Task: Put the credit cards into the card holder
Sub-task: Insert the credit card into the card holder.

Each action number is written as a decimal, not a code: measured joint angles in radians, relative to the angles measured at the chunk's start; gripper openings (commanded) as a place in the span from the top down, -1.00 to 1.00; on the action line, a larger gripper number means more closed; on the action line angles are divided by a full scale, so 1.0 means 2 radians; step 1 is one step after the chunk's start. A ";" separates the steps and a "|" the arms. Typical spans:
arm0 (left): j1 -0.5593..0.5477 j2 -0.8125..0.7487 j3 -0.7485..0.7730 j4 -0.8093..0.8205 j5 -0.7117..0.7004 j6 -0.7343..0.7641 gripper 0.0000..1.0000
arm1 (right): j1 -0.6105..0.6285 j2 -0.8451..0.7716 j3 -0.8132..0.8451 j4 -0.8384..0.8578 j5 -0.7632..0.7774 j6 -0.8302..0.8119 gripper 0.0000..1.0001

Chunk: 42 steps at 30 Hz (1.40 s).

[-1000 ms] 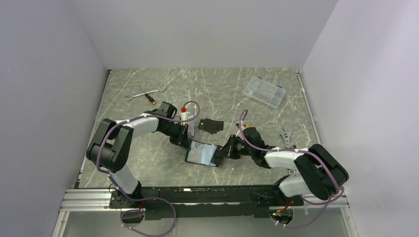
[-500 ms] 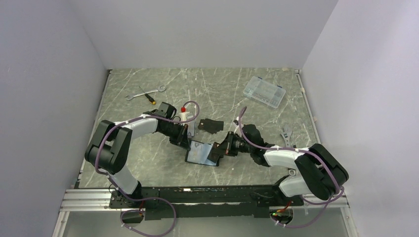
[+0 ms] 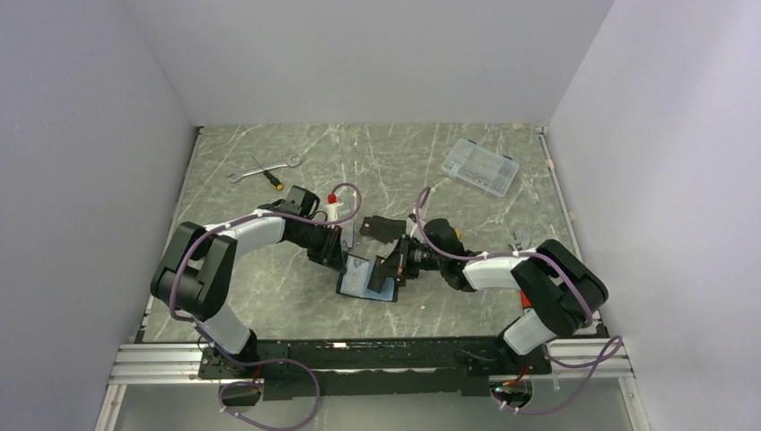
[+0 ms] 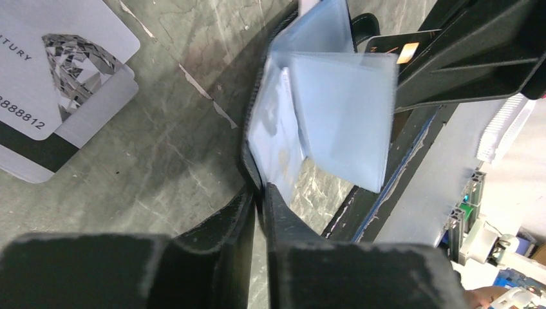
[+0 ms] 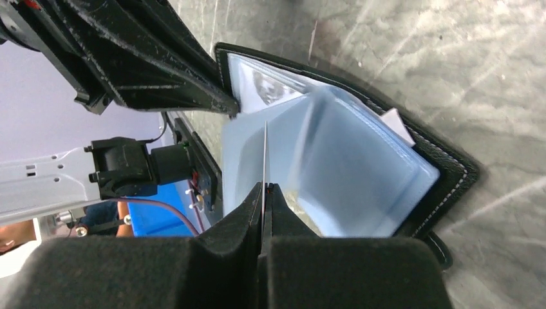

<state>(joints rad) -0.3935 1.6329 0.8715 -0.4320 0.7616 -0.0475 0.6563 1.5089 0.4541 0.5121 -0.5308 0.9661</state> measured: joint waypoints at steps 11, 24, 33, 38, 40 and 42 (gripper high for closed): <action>0.003 -0.031 -0.001 -0.005 -0.037 -0.006 0.10 | 0.029 0.078 0.050 0.029 -0.015 0.007 1.00; -0.002 -0.058 0.018 -0.045 -0.035 0.073 0.30 | 0.028 0.118 0.050 0.031 -0.028 0.005 1.00; -0.011 -0.030 0.044 -0.055 0.092 0.111 -0.03 | 0.022 0.072 0.051 0.014 -0.041 -0.008 1.00; -0.013 -0.028 0.043 -0.043 0.150 0.093 -0.28 | 0.023 0.029 0.049 0.048 -0.056 -0.005 1.00; -0.013 -0.028 0.040 -0.038 0.164 0.087 -0.29 | 0.023 0.015 0.049 0.058 -0.063 -0.005 1.00; -0.013 -0.028 0.030 -0.030 0.179 0.079 -0.26 | 0.023 0.006 0.049 0.064 -0.068 -0.004 1.00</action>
<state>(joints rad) -0.4194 1.5768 0.9321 -0.4927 1.1198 0.1112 0.7013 1.5219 0.5526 0.6399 -0.6659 0.9577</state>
